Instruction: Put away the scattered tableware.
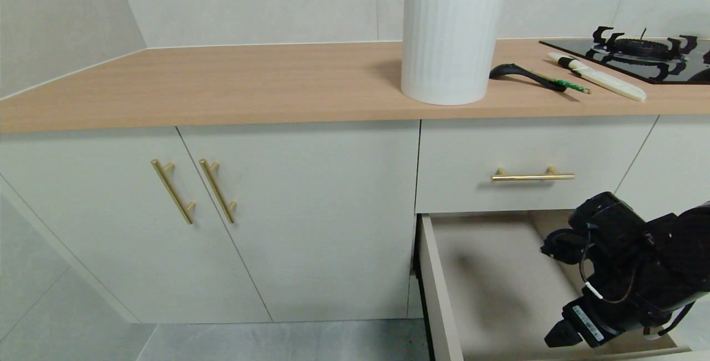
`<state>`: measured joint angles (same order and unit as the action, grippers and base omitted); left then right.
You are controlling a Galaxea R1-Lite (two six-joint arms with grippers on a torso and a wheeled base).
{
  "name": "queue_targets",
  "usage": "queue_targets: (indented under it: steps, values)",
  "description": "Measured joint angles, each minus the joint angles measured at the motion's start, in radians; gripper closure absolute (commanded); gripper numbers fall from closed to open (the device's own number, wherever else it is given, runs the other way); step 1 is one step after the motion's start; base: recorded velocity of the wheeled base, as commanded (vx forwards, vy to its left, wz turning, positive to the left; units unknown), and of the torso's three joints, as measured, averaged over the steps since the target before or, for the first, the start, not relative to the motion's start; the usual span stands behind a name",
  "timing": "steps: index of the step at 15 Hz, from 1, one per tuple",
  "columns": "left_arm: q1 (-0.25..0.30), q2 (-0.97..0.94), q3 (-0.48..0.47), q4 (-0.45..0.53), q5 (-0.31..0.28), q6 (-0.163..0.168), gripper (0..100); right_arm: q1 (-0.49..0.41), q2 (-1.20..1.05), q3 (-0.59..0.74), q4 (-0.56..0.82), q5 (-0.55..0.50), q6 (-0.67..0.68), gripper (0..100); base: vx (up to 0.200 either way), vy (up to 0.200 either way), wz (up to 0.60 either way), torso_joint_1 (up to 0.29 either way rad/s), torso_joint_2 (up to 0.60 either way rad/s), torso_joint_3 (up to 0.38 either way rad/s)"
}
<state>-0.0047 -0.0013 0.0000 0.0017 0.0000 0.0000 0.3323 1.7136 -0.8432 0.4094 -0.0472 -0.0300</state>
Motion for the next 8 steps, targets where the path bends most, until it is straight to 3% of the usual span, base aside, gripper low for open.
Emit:
queue_targets:
  steps: [8]
  values:
    - [0.000, 0.000, 0.000, 0.000, 0.000, 0.000, 0, 0.039, 0.008, 0.011, 0.040, -0.005, -0.003, 0, 0.000, 0.000, 0.00, 0.000, 0.00, 0.000]
